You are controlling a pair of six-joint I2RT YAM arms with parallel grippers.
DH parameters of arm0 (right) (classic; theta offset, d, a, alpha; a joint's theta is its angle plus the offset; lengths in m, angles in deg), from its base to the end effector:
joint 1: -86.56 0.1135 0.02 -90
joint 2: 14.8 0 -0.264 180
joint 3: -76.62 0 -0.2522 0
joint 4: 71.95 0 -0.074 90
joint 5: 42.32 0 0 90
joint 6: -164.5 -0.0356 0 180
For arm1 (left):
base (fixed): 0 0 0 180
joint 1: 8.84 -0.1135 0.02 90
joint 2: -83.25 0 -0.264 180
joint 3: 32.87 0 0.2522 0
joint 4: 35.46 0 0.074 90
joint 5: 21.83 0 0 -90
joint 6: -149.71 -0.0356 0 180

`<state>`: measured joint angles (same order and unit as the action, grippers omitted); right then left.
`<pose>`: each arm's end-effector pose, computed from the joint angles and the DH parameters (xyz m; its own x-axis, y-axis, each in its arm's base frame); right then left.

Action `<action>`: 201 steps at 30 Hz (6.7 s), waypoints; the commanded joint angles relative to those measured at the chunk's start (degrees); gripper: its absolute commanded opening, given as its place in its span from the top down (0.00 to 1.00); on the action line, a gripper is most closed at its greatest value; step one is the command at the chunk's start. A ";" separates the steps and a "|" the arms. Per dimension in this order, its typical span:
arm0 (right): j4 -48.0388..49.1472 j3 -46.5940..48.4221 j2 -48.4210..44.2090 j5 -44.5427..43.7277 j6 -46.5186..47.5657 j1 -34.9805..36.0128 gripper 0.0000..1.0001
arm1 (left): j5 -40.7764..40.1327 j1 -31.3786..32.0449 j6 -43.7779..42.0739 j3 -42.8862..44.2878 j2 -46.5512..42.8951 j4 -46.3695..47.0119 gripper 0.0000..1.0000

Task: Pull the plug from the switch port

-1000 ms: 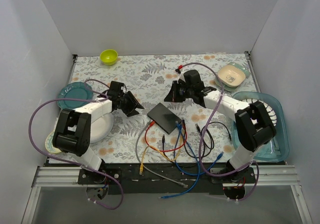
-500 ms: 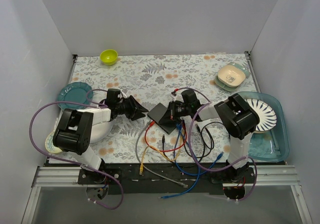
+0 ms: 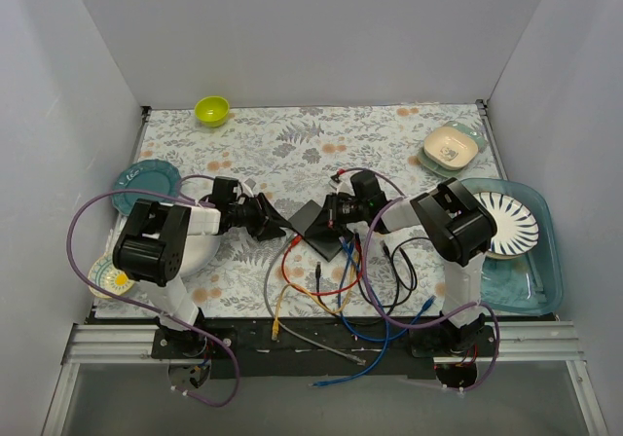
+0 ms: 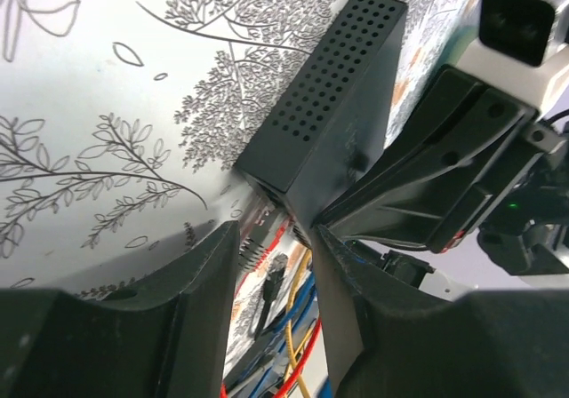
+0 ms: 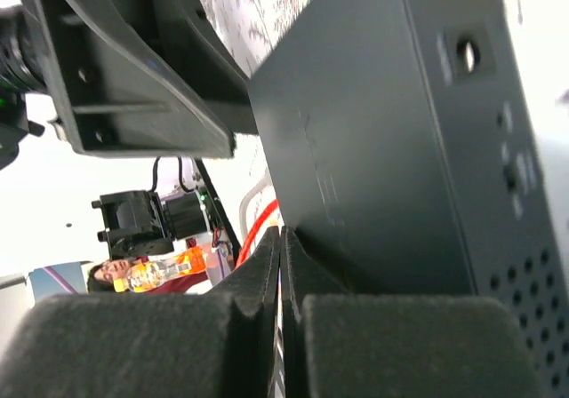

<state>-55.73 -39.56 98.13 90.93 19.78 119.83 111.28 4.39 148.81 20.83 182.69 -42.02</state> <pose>0.2975 0.2244 0.1117 -0.9811 0.0674 -0.1813 -0.1380 0.4126 0.9004 0.2869 -0.0924 0.1142 -0.5859 -0.6121 0.5311 -0.7611 0.1907 -0.6199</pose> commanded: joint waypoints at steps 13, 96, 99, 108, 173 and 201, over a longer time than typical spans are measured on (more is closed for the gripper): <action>-7.38 5.13 3.88 -3.34 4.09 -1.46 0.99 | 0.75 2.85 -4.64 1.36 5.15 1.23 0.66; -10.99 5.75 5.82 -4.13 7.35 -2.43 0.99 | -3.56 3.64 -9.73 2.51 8.67 -3.69 1.00; -12.92 6.53 2.66 -6.32 9.80 -2.08 0.99 | -4.00 3.64 -10.17 1.98 8.05 -3.95 1.00; -24.60 9.53 -3.76 -7.12 18.15 2.83 0.99 | -4.61 3.64 -10.61 1.63 8.14 -5.09 1.00; -11.70 7.24 2.83 -5.54 6.55 -10.07 0.99 | 2.68 6.80 -3.93 12.35 9.37 1.76 0.61; -13.98 8.74 4.94 -5.10 8.22 -10.16 0.99 | 1.72 9.44 -7.89 16.39 17.19 -0.51 0.84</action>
<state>-65.77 -30.90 100.44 87.65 25.33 109.32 115.74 12.35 143.20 36.11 198.32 -39.75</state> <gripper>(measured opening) 0.020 0.192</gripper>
